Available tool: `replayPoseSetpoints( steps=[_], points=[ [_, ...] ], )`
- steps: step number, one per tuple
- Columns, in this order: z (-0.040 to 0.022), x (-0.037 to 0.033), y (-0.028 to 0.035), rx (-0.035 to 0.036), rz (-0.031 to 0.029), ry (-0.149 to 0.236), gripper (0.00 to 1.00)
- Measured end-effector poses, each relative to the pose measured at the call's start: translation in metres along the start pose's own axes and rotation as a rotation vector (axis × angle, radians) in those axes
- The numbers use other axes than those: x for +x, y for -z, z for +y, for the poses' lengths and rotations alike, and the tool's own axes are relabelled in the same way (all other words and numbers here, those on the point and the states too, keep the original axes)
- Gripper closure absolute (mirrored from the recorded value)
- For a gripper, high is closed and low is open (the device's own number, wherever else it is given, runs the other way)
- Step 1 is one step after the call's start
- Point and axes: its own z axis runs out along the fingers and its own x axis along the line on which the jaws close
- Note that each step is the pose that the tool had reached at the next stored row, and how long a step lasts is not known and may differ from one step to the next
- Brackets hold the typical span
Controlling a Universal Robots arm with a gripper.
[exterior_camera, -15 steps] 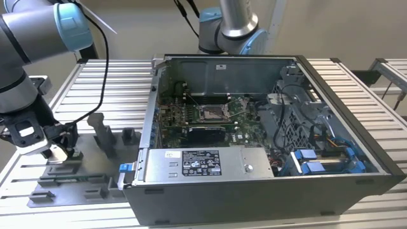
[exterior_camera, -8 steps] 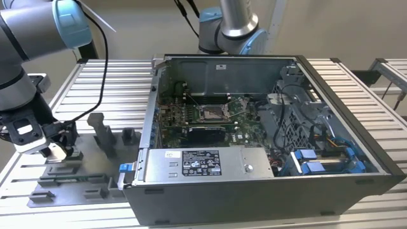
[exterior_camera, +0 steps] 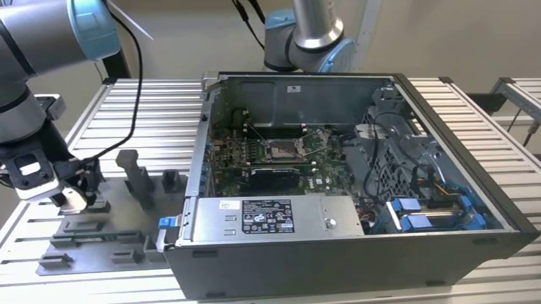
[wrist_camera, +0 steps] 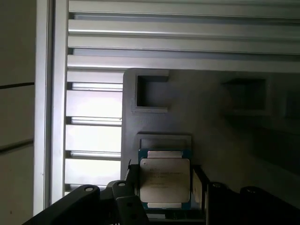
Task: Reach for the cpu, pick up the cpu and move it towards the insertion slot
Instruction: 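Pick up the cpu and move it towards the insertion slot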
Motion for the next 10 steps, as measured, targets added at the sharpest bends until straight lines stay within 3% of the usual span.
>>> replayPoseSetpoints(
  steps=[10],
  points=[
    [0.0003,0.0,0.0079,-0.0001,0.0,0.0,1.0]
  ],
)
